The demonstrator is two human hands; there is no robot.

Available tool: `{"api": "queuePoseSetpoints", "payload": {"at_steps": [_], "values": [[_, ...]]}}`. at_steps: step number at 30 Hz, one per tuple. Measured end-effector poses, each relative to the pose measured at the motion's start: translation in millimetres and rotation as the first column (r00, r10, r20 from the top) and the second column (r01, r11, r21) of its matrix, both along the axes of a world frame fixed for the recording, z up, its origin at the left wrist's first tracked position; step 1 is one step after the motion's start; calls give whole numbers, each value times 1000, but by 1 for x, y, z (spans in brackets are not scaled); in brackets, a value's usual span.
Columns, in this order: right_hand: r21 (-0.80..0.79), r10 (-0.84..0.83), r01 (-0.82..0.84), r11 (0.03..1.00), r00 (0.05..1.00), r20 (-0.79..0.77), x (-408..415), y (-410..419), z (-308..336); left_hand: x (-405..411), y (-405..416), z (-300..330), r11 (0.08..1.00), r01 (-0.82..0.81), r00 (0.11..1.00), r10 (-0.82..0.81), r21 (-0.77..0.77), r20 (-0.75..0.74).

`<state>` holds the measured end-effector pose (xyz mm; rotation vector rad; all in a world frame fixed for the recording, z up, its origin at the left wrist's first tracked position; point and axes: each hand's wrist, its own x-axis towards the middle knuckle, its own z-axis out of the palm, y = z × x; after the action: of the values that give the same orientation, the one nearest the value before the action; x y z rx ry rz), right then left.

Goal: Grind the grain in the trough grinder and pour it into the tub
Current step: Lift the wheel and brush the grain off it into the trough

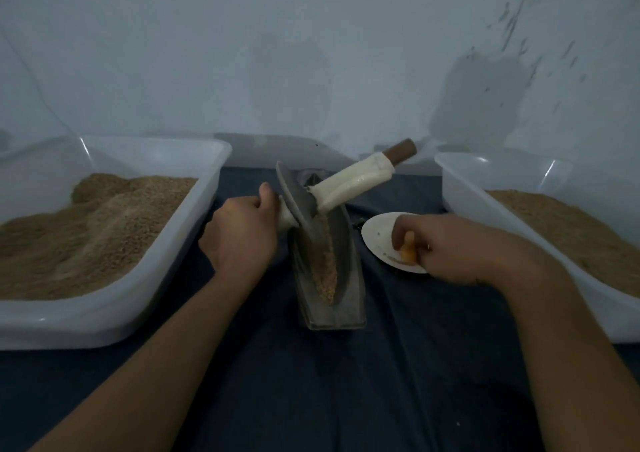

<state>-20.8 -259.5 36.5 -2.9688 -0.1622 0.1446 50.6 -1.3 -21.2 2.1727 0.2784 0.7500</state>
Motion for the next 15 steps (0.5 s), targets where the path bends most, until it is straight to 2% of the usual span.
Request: {"api": "queuePoseSetpoints", "payload": {"at_steps": [4,6,8,12,15], "values": [[154,4,-61,986,939,345,3,-2,1,2,6,0,990,17,999,-22,-143,-35],[208,2,-109,972,890,457,7,-3,2,1,6,-1,981,15,998,-26,-196,-50],[263,-13,-155,952,839,544,10,-1,4,0,5,0,973,5,998,-19,-230,-59],[428,-110,-296,854,702,703,19,10,5,-3,4,2,960,-14,998,-5,-280,-69],[516,-160,-395,760,655,738,27,24,3,-3,4,3,948,-8,998,-14,-318,-66]]}}
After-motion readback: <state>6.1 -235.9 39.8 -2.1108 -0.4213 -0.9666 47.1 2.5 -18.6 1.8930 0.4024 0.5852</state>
